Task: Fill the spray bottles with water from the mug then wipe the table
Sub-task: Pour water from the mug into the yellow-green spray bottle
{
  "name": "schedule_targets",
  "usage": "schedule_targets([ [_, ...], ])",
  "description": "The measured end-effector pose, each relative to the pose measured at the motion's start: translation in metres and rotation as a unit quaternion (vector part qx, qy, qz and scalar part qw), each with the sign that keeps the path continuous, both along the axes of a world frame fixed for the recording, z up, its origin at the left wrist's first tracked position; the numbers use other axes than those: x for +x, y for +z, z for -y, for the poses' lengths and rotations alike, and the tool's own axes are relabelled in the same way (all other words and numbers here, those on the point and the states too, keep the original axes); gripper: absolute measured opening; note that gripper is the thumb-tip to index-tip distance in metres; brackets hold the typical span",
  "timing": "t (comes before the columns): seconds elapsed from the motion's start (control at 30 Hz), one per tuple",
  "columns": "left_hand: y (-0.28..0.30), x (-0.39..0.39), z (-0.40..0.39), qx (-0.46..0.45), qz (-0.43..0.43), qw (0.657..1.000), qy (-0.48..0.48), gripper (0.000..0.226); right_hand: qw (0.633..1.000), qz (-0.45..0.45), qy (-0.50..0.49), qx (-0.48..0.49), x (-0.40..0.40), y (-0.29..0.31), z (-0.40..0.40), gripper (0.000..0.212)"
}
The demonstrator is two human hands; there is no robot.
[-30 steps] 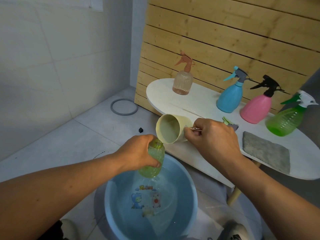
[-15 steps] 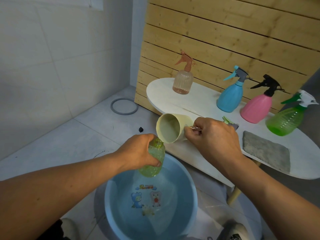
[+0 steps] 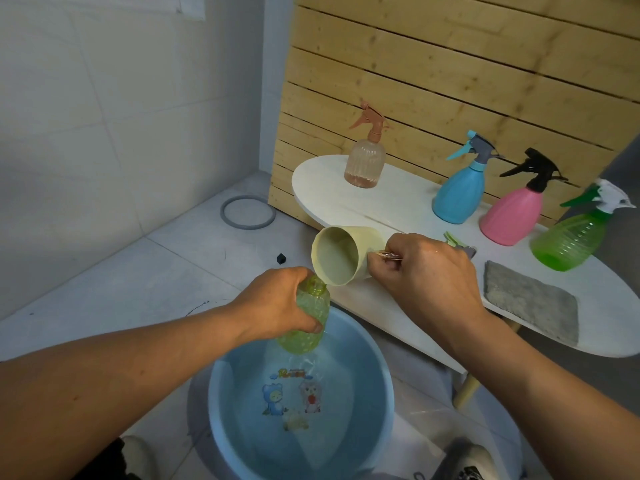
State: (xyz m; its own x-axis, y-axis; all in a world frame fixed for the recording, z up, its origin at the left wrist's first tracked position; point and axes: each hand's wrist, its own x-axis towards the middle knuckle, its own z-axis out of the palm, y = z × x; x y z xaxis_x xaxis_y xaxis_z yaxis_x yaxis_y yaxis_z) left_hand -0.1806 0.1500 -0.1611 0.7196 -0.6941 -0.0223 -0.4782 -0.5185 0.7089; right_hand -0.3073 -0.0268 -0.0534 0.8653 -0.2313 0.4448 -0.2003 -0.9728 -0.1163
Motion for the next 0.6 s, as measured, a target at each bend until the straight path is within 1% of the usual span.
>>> schedule_targets([
  [0.17,-0.0010,0.0008,0.0000,0.002,0.004,1.000,-0.001,0.071,1.000,-0.003,0.000,-0.005,-0.0001,-0.0003,0.0000,0.034],
  [0.4,-0.0002,0.0012,0.0003,0.010,0.007,1.000,0.004,0.073,1.000,0.006,0.001,-0.012,-0.0007,-0.0010,0.0004,0.034],
  [0.6,0.0007,0.0005,0.0005,0.005,0.004,1.000,0.005,0.070,1.000,0.003,0.003,-0.008,-0.0011,0.0004,-0.0009,0.034],
])
